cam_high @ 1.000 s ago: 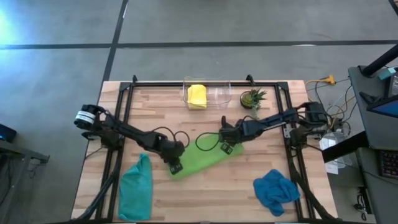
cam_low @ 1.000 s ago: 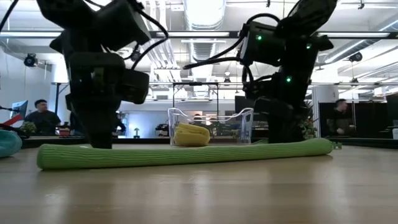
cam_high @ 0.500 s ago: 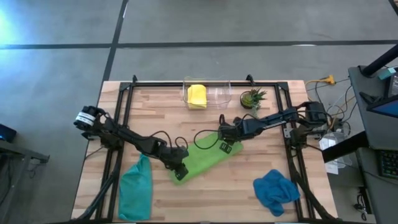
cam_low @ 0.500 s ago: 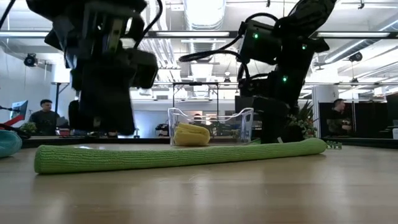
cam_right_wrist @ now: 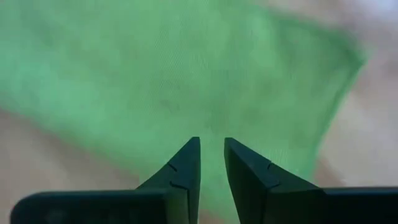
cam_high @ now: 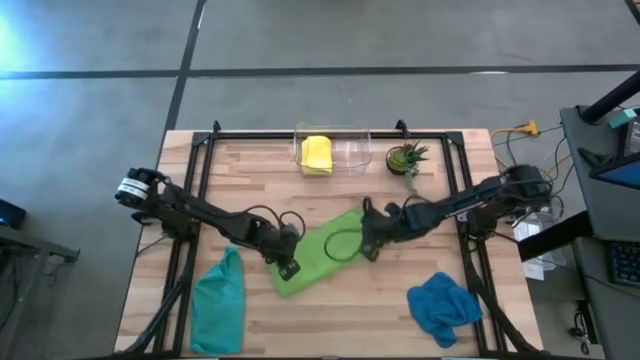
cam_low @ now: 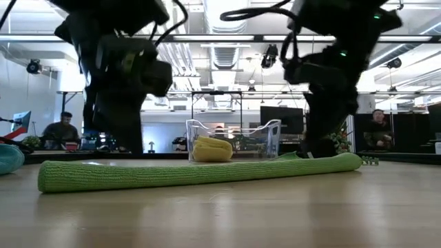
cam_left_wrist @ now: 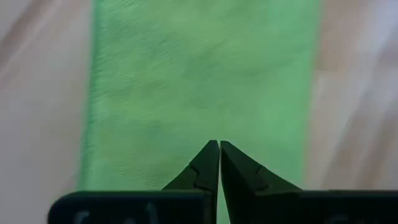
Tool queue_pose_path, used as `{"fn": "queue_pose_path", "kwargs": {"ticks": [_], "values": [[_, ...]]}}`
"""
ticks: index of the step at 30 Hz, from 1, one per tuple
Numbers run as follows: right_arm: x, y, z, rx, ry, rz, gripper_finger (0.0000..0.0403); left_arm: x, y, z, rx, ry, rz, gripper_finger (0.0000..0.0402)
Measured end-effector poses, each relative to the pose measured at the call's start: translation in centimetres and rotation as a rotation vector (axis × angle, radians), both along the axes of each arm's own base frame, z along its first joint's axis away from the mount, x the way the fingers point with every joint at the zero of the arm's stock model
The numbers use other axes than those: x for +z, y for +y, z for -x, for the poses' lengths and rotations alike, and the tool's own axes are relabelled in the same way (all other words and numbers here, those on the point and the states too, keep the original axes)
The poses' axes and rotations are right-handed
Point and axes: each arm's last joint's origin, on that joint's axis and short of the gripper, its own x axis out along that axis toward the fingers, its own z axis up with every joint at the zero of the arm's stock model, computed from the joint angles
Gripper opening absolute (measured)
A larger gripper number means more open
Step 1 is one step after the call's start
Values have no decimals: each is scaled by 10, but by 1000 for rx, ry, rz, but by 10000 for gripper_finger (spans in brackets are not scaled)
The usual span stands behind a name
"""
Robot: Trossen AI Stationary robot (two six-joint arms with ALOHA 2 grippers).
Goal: Fold microfiber towels
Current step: Fold the green microfiber towel
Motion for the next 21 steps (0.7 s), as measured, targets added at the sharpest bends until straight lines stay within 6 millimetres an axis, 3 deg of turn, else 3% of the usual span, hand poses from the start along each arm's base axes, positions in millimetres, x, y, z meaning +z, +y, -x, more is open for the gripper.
{"fn": "queue_pose_path", "kwargs": {"ticks": [8,21], "values": [[-31,11,1,-15,100,7,54,-22,-4,-4,-26,87,3,0],[-36,-19,-12,6,83,53,52,-21,-56,-44,-99,43,105,0]]}}
